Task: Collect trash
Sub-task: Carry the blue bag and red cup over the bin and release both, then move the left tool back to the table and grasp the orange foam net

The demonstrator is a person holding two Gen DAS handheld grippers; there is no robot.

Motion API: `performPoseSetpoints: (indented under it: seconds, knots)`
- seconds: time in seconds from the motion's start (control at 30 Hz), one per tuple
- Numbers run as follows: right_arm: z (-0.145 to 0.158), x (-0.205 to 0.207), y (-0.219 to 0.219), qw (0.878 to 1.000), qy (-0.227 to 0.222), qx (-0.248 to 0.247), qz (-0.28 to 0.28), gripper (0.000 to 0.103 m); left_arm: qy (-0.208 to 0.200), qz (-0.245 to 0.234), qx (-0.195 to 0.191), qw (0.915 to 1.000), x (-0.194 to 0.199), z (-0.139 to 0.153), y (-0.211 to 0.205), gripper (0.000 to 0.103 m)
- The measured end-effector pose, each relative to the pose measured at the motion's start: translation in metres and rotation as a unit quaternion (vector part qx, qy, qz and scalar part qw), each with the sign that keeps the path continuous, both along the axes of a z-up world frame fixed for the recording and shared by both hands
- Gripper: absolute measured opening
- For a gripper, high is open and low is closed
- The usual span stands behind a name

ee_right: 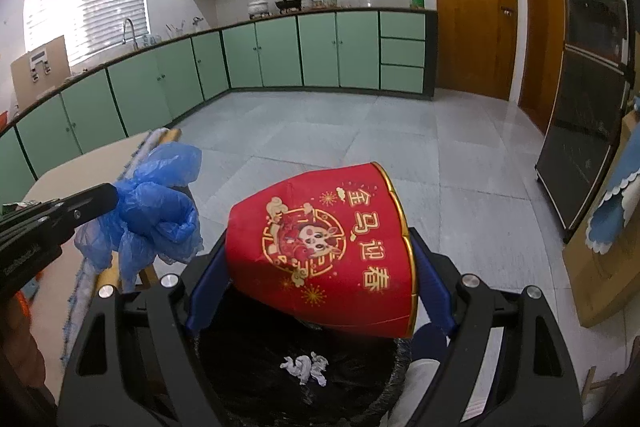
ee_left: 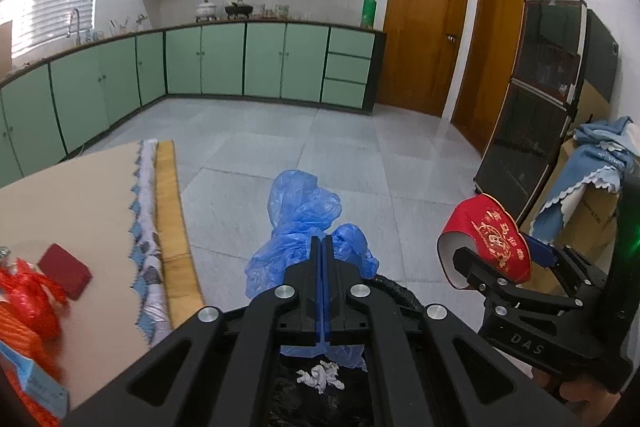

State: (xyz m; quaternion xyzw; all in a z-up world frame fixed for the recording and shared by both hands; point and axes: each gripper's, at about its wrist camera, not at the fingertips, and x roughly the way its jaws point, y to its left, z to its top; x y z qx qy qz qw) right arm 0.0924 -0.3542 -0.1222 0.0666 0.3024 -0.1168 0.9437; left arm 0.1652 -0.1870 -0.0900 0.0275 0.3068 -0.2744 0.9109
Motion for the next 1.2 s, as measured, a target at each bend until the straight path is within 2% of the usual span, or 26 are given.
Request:
performPoseSetpoints:
  seconds: [0.23, 0.3, 0.37, 0.57, 0.67, 0.77, 0.87, 1.07, 1.2]
  knots:
    - [-0.021, 0.014, -0.008, 1.000, 0.031, -0.003, 0.000, 0.083, 0.030, -0.011, 0.010, 0.9994, 0.019, -0.016, -0.021, 0.002]
    - [-0.024, 0.016, -0.009, 0.999, 0.038, -0.008, -0.005, 0.088, 0.043, -0.016, 0.005, 0.9989, 0.025, -0.018, -0.025, 0.010]
    - [-0.029, 0.015, -0.010, 0.999, 0.044, -0.007, -0.008, 0.089, 0.041, -0.014, 0.002, 0.9990, 0.024, -0.016, -0.025, 0.033]
    - [-0.028, 0.013, -0.009, 0.999, 0.045, -0.001, -0.023, 0.095, 0.029, 0.000, -0.009, 0.9995, 0.020, -0.003, -0.012, 0.048]
    - [-0.020, 0.010, -0.004, 0.999, 0.037, 0.005, -0.021, 0.096, 0.012, 0.026, -0.013, 0.9995, 0.015, 0.013, 0.006, 0.056]
    - [-0.006, 0.005, 0.008, 1.000, 0.016, 0.012, -0.011, 0.096, -0.023, 0.061, -0.004, 0.9979, 0.001, 0.032, 0.035, 0.062]
    - [0.011, 0.002, 0.029, 1.000, -0.010, 0.016, 0.009, 0.096, -0.043, 0.093, 0.005, 0.9947, -0.013, 0.043, 0.063, 0.064]
    - [0.034, 0.000, 0.080, 0.997, -0.044, 0.034, 0.059, 0.096, -0.074, 0.188, 0.032, 0.9789, -0.048, 0.054, 0.139, 0.065]
    - [0.039, 0.004, 0.122, 0.993, -0.048, 0.038, 0.100, 0.096, -0.083, 0.229, 0.047, 0.9689, -0.065, 0.052, 0.177, 0.065]
